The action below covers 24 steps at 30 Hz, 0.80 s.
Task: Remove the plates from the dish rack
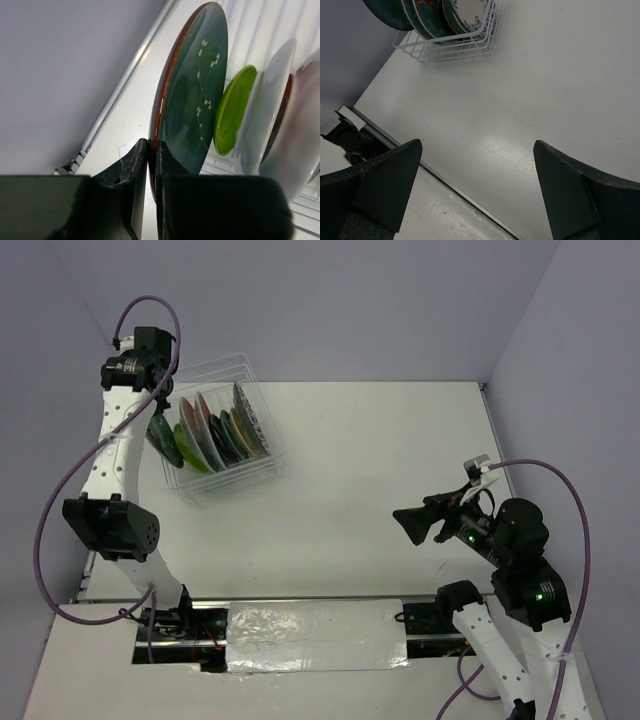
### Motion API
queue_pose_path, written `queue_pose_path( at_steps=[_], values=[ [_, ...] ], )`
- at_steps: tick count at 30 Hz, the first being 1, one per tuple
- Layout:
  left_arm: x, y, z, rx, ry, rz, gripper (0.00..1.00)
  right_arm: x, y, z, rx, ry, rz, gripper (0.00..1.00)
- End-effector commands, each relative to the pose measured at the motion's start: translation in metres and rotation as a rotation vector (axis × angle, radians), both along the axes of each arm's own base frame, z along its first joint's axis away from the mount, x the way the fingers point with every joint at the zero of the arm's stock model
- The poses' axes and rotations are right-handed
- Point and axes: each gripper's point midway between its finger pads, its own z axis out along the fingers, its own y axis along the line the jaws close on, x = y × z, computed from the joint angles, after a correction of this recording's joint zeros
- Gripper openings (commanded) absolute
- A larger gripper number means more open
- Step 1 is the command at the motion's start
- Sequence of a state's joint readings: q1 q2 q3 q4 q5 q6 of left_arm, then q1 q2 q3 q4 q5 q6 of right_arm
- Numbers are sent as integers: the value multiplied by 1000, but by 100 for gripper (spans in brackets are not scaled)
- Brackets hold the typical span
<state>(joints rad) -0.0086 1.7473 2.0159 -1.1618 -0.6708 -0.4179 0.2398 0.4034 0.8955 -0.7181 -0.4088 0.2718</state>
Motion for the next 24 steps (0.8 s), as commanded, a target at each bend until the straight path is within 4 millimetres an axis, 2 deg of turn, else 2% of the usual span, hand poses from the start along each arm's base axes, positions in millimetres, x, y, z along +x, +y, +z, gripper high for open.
queue_pose_path(
  at_steps=[1, 14, 16, 17, 18, 19, 20, 21, 22, 23, 24],
  values=[
    [-26, 16, 100, 80, -307, 77, 0, 3, 5, 15, 15, -44, 25, 100],
    [-75, 16, 178, 92, -511, 52, 0, 4, 10, 19, 31, -28, 45, 100],
    [-73, -4, 185, 8, -573, -63, 0, 2, 12, 24, 54, -32, 57, 100],
    [-78, -16, 198, -38, -655, -125, 0, 2, 14, 27, 66, -35, 61, 100],
    [-76, -44, 203, -139, -701, -259, 0, 2, 15, 36, 94, -48, 61, 100],
    [-89, -61, 205, -217, -751, -320, 0, 0, 18, 41, 112, -56, 77, 100],
    [-87, -78, 221, -273, -838, -407, 0, 0, 20, 46, 131, -67, 87, 100],
    [-91, -110, 225, -376, -862, -559, 0, 0, 23, 58, 170, -88, 93, 100],
    [-97, -127, 215, -478, -873, -603, 0, 0, 25, 63, 190, -95, 106, 100],
    [-97, -146, 230, -531, -947, -706, 0, -1, 31, 68, 208, -90, 138, 100],
    [-105, -181, 212, -705, -896, -844, 0, 3, 35, 76, 242, -97, 156, 100]
  ],
)
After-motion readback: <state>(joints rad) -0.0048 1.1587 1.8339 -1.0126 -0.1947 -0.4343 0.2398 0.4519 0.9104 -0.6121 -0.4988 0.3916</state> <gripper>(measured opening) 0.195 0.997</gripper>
